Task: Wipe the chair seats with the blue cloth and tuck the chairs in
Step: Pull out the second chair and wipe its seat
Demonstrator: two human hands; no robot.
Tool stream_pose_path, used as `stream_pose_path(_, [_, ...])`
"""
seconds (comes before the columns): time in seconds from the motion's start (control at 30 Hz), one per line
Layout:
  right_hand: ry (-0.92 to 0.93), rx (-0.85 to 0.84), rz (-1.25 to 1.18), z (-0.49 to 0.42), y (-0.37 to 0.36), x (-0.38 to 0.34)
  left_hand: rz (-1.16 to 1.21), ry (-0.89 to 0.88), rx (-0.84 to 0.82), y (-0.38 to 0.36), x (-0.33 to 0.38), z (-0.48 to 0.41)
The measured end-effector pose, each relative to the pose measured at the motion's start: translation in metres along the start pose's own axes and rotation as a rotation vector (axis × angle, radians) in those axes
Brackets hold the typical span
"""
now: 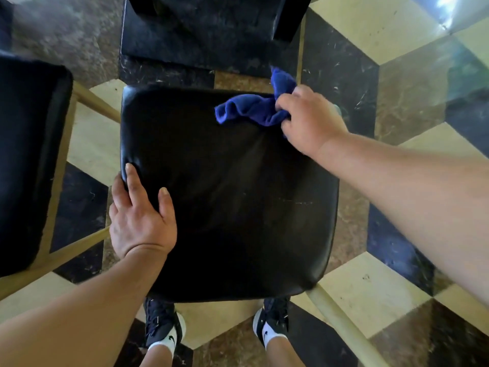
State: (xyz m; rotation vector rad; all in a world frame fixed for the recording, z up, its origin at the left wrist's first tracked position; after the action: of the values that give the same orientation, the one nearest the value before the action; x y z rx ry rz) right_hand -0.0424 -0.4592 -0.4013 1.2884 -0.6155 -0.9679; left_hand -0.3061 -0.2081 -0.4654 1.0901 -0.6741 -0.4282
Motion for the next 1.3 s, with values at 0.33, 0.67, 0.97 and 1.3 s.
stream_pose_path(0.33, [0.737, -0.583, -0.119, 0.214, -0.039, -0.065, -0.002, -0.009, -0.002, 0.003, -0.001, 0.001])
stream_pose_path(0.67, [0.523, -0.284, 0.046, 0.101, -0.005, 0.02, -0.013, -0.035, 0.018, 0.001, -0.001, 0.001])
stream_pose_path(0.97, [-0.056, -0.036, -0.035, 0.06, -0.002, 0.068, -0.023, -0.059, 0.034, 0.001, -0.003, 0.0])
stream_pose_path(1.3, [0.551, -0.694, -0.087, 0.244, -0.022, -0.003, -0.015, -0.055, 0.054, -0.003, -0.006, -0.001])
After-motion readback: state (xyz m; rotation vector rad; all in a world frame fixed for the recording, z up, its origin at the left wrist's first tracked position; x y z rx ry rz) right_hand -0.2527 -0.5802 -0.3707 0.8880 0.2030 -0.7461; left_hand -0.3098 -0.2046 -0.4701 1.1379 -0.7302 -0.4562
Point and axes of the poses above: each hand's wrist, its own z-axis away from the middle knuckle, its own y-axis out of the back of the hand, x = y × z, the point moved 2 cm from there along -z, towards the middle knuckle, and after that the axes turned 1 degree about z, right-handed, at the moved point
